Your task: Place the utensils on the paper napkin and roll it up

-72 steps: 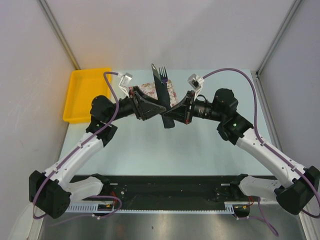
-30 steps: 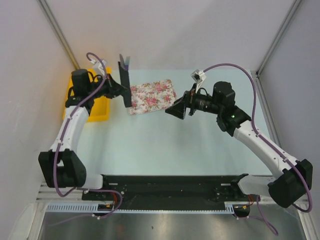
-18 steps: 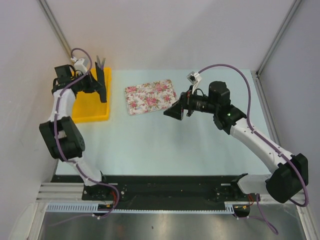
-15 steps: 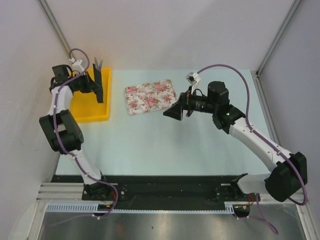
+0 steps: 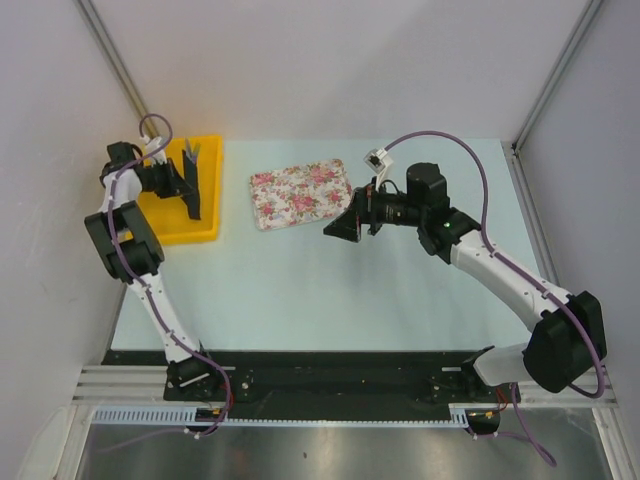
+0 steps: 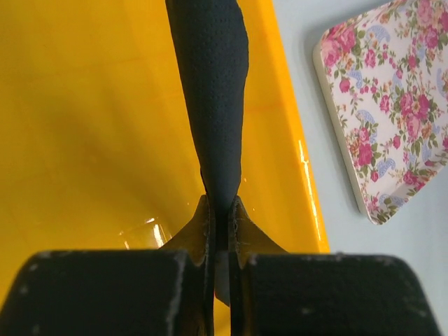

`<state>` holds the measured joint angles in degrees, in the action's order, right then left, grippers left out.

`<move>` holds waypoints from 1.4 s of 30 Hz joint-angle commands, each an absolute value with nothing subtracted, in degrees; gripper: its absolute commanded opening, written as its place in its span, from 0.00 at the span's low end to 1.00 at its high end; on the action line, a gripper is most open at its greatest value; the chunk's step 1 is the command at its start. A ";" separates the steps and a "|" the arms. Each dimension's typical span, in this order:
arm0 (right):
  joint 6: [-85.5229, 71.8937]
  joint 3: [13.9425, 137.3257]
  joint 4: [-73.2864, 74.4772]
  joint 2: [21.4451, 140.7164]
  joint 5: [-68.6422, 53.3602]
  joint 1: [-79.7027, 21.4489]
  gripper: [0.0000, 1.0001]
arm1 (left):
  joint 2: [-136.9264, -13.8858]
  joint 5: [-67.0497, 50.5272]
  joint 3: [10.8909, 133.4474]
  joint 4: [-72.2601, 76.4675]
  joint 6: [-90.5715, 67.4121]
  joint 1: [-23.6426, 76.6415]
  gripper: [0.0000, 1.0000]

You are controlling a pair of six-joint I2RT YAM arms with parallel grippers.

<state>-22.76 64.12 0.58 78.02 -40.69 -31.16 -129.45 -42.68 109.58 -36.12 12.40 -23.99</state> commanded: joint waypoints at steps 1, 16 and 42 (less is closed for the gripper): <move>-21.89 65.48 -0.26 78.13 -41.75 -31.29 1.00 | -132.79 -46.76 113.81 -38.75 10.99 -23.82 0.00; -21.88 64.16 -0.97 78.58 -41.66 -31.38 1.00 | -136.84 -49.39 111.88 -41.14 7.13 -23.29 0.00; -22.24 63.63 -1.14 78.49 -41.92 -31.03 0.99 | -138.79 -44.57 109.61 -38.24 3.69 -21.71 0.34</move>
<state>-22.41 63.53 0.58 78.37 -41.04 -31.16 -139.22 -49.56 110.56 -39.57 1.72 -23.14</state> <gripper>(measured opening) 0.993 0.302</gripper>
